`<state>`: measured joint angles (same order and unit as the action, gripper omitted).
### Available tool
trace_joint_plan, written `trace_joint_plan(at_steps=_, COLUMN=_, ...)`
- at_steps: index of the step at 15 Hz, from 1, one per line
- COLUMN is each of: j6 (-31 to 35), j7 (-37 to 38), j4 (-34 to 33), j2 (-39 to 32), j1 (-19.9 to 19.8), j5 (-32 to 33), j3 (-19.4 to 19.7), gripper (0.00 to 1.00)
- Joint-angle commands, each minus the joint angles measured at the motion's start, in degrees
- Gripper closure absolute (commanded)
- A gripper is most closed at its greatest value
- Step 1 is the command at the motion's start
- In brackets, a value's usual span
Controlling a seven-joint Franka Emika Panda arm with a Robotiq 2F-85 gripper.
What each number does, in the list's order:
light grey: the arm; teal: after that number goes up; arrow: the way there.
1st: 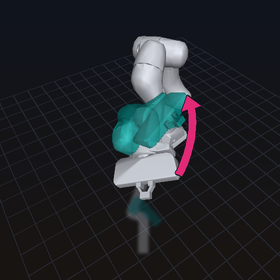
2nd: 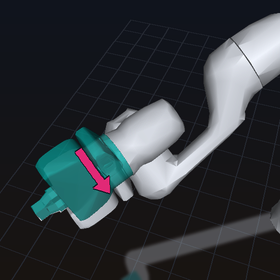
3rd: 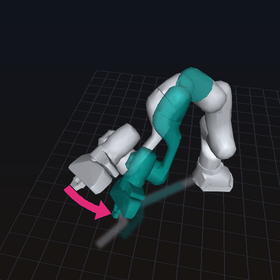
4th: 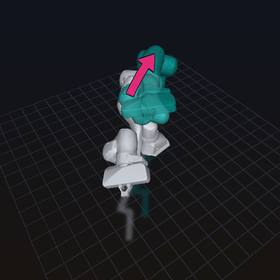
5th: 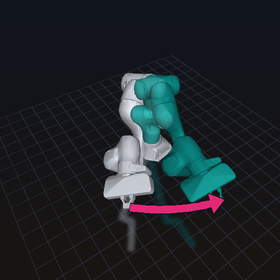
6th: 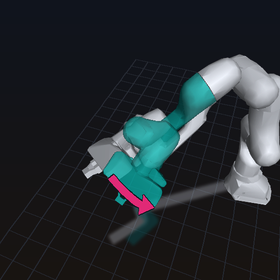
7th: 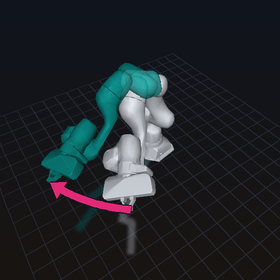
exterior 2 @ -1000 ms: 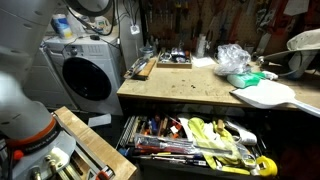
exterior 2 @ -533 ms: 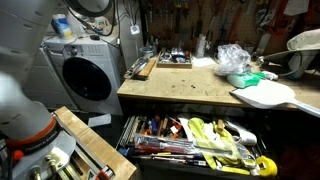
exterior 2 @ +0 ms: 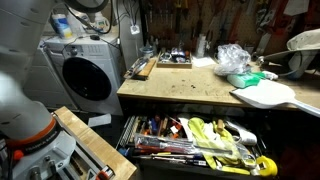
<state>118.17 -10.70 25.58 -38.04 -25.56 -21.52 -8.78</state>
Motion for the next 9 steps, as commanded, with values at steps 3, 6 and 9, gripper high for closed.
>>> trace_joint_plan(at_steps=3, j6=-2.40, j7=-1.44, j4=0.03, j2=0.61, j1=0.51, j5=4.21, j3=2.75, gripper=0.97)
trace_joint_plan(at_steps=6, j6=-6.51, j7=-0.83, j4=0.96, j2=1.27, j1=-0.48, j5=5.09, j3=3.66, gripper=0.97)
trace_joint_plan(at_steps=9, j6=-13.19, j7=-0.31, j4=1.70, j2=1.87, j1=-2.27, j5=4.67, j3=4.38, gripper=0.97)
